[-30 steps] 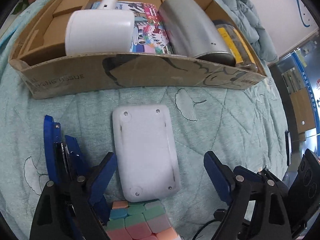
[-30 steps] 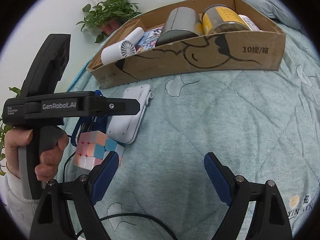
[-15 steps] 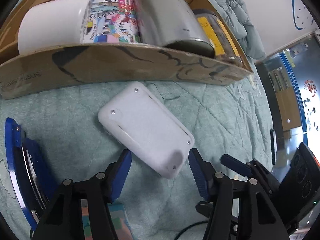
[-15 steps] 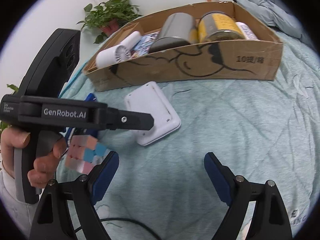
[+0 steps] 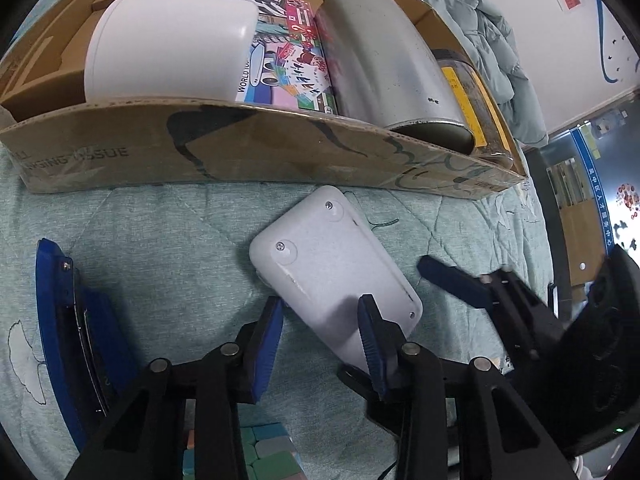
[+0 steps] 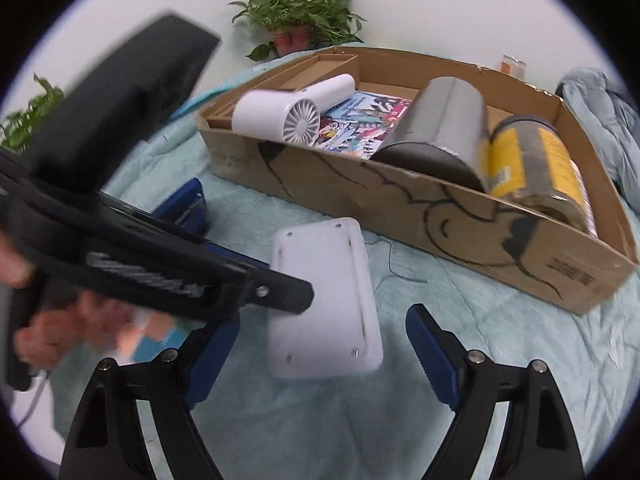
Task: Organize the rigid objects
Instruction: 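Reach the left gripper toward the white rectangular case and grasp it, then carry the white case with the left gripper and lower it into the box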
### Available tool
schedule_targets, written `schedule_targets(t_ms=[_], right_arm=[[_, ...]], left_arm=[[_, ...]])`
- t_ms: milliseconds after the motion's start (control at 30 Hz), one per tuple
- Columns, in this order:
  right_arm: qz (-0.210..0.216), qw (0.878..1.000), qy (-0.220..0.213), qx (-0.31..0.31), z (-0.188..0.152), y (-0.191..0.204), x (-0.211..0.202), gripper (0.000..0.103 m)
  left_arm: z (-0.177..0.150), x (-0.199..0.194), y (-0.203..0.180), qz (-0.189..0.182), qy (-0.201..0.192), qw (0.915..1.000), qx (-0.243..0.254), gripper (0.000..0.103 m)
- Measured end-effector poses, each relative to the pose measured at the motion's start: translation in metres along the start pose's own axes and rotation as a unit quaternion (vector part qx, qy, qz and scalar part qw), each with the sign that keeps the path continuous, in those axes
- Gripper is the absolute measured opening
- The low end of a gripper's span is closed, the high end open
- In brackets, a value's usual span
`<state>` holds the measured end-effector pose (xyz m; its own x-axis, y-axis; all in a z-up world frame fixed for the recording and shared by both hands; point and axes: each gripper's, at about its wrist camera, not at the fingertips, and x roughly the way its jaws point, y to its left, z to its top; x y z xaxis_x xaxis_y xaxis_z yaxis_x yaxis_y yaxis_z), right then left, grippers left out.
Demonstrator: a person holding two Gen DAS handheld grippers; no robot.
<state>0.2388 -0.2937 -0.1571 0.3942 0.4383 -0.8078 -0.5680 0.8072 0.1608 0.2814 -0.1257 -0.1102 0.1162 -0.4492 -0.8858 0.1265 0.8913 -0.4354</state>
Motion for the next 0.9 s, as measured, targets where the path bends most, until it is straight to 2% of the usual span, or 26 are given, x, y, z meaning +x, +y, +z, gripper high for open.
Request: schedule_targets(t_ms=[33, 100, 300, 400, 533, 900], right_arm=[[0.007, 1.0, 0.01, 0.006, -0.001, 0.0, 0.005, 0.07], [0.009, 1.0, 0.022, 0.016, -0.005, 0.001, 0.009, 0.066], [0.047, 0.997, 0.024, 0.062, -0.019, 0.004, -0.002, 0.066], [0.05, 0.995, 0.024, 0.081, -0.023, -0.003, -0.002, 0.067], [0.031, 0.996, 0.025, 0.077, -0.025, -0.001, -0.004, 0.069], [-0.003, 0.995, 0.024, 0.1, -0.016, 0.008, 0.008, 0.068]], left_arm=[[0.001, 0.0, 0.0, 0.001, 0.0, 1.0, 0.001, 0.037], [-0.001, -0.001, 0.003, -0.001, -0.001, 1.0, 0.001, 0.036], [-0.007, -0.006, 0.005, -0.003, -0.003, 0.9999, 0.012, 0.034], [-0.011, -0.006, 0.0, -0.008, 0.002, 0.9998, 0.02, 0.031], [-0.012, -0.006, 0.001, -0.01, -0.001, 0.9999, 0.009, 0.031], [-0.02, -0.011, -0.017, 0.017, -0.023, 0.9986, 0.045, 0.029]])
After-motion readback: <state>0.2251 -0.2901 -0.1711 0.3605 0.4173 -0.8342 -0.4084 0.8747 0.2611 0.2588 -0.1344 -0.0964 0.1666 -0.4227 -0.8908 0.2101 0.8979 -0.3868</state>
